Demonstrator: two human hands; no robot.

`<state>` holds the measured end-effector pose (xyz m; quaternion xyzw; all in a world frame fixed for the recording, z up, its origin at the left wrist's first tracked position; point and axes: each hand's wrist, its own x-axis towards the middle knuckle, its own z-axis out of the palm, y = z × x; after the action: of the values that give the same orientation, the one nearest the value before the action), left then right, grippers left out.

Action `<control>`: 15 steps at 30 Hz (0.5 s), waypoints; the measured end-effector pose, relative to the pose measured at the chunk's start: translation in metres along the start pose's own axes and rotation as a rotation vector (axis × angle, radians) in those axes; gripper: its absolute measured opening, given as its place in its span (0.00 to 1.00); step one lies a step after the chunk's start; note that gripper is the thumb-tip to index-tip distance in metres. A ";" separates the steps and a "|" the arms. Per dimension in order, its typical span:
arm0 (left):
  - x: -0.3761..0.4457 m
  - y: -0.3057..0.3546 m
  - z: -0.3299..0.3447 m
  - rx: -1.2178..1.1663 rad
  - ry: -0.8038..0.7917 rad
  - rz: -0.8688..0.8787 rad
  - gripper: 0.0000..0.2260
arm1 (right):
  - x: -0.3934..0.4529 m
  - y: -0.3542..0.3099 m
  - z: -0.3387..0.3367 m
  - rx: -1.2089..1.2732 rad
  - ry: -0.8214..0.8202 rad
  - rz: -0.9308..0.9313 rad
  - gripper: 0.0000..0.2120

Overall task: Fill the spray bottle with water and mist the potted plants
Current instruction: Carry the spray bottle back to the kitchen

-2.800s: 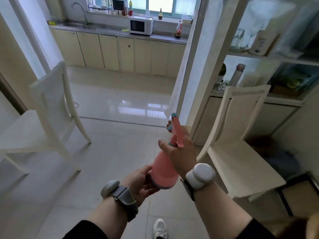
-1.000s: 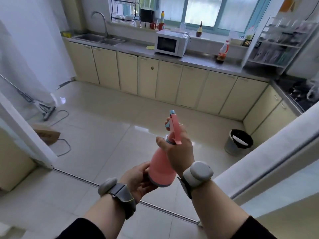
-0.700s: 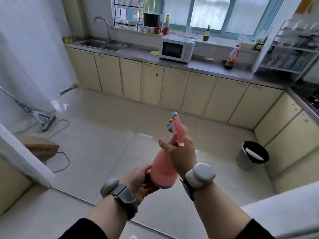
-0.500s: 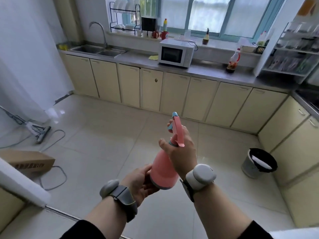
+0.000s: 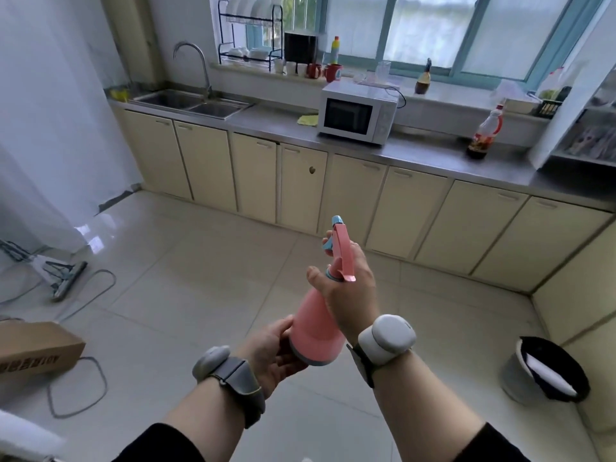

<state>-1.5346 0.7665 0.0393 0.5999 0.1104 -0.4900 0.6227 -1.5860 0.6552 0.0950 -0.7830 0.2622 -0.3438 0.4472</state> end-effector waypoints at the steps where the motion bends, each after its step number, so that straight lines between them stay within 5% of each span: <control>1: 0.015 0.015 0.007 -0.018 0.009 0.011 0.15 | 0.023 0.004 0.003 0.000 -0.011 0.001 0.18; 15: 0.167 0.169 0.053 -0.122 0.069 0.012 0.14 | 0.244 0.056 0.067 0.045 -0.115 0.005 0.20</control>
<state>-1.3506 0.6082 0.0397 0.5779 0.1577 -0.4579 0.6568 -1.3871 0.4895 0.0956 -0.7906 0.2303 -0.3028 0.4798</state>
